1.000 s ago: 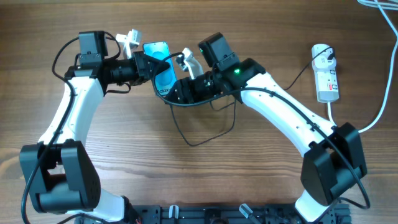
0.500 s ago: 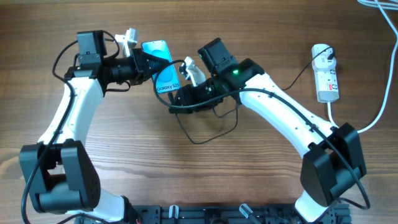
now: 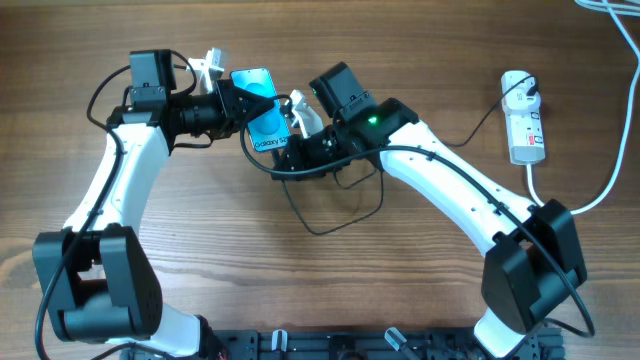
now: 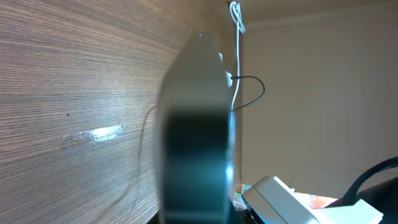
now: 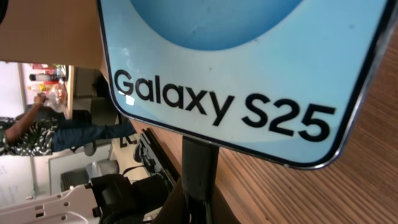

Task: Plug charger to phone and switch on socket

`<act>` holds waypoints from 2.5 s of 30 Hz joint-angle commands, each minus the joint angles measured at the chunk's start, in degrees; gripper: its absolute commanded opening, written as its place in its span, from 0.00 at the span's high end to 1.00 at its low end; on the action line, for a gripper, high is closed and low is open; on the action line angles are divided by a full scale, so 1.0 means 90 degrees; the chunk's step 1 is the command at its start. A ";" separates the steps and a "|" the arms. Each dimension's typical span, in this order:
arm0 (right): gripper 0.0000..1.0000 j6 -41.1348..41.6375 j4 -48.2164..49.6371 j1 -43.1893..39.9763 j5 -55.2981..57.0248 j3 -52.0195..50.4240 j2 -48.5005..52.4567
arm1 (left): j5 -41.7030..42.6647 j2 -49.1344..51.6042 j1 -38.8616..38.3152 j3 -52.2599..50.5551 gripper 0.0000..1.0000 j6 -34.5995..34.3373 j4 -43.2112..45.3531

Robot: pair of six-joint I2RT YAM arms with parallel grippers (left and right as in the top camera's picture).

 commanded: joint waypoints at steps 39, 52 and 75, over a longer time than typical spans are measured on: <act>0.00 -0.0719 0.0699 -0.1940 -0.3696 0.0279 -0.0148 | 0.3028 -0.0153 0.0104 -0.0041 0.96 -0.0005 0.0325; 0.00 -0.0049 0.1202 -0.0979 -0.2569 0.0279 -0.0148 | 0.3138 -0.0153 -0.0029 -0.0041 0.96 -0.0746 0.1197; 0.65 0.1234 0.2137 -0.0913 -0.2628 0.0279 -0.0148 | 0.3313 -0.0168 -0.0029 -0.0036 0.96 -0.1239 0.2222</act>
